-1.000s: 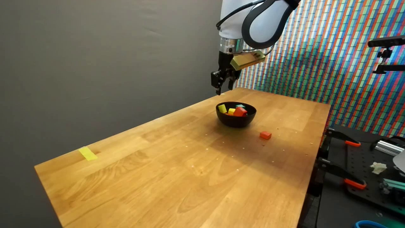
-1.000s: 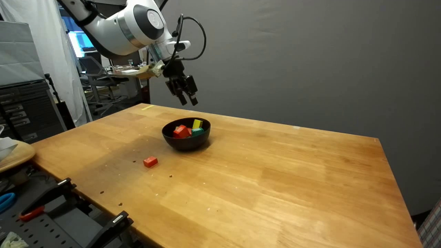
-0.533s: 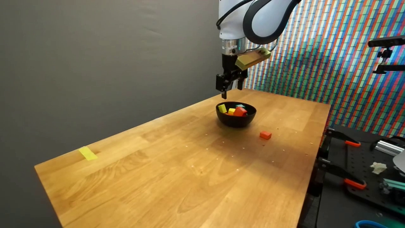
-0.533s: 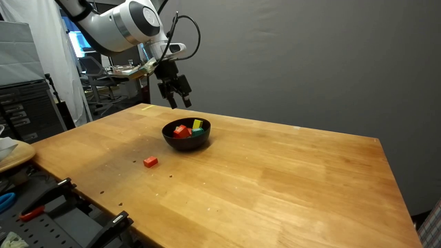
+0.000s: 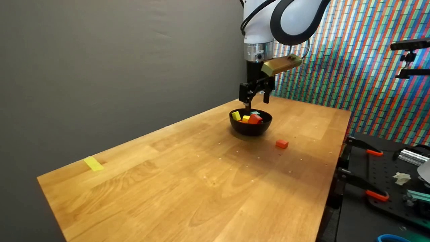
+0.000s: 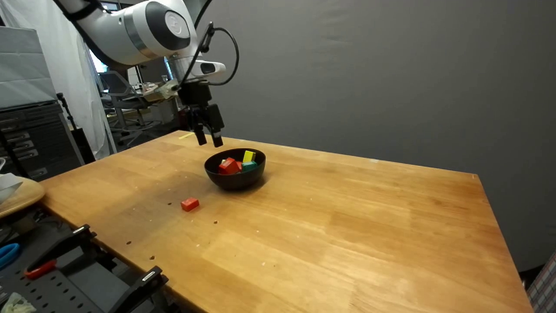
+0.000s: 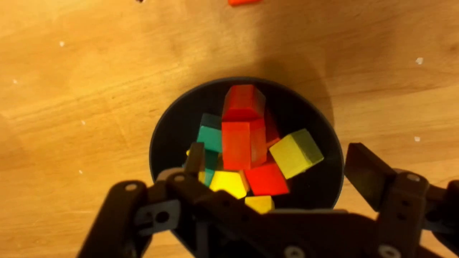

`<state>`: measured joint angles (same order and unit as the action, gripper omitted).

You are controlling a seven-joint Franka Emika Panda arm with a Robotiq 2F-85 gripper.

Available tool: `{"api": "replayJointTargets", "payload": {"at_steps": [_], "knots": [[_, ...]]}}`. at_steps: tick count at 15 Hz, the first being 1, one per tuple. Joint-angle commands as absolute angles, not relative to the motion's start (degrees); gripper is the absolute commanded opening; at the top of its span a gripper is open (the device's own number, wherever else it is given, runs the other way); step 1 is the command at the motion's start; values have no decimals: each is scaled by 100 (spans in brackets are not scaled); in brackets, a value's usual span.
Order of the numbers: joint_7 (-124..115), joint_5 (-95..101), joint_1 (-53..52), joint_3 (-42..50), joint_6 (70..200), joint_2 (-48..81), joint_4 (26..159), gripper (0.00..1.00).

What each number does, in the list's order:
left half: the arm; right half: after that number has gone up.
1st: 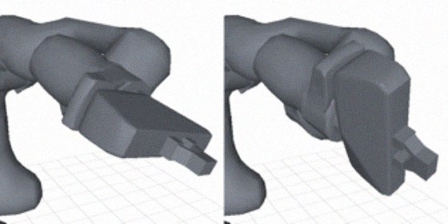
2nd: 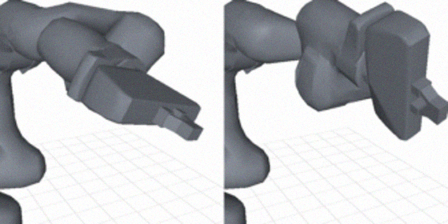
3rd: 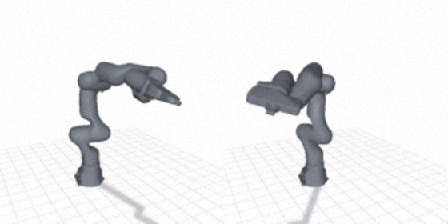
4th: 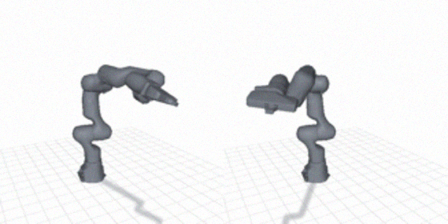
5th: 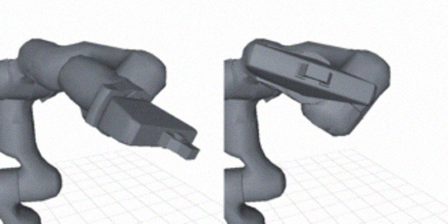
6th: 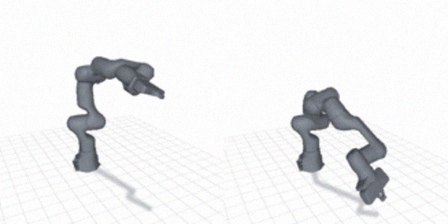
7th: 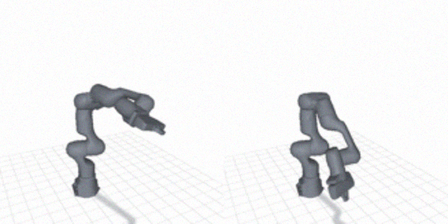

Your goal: Pick up all the cube boxes on the table and put them inside the bowl

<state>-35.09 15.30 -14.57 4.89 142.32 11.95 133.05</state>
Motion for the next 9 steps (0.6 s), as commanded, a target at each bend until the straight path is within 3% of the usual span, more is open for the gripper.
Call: {"api": "replayJointTargets", "payload": {"at_steps": [1, 5, 9], "knots": [[-3543, 1007, -1153, 204, 14136, 307, 14059, 100], [-3401, 1091, -911, 116, 14106, 135, 14432, 100], [-3965, 3439, -1049, 544, 14414, 687, 14536, 100]]}}
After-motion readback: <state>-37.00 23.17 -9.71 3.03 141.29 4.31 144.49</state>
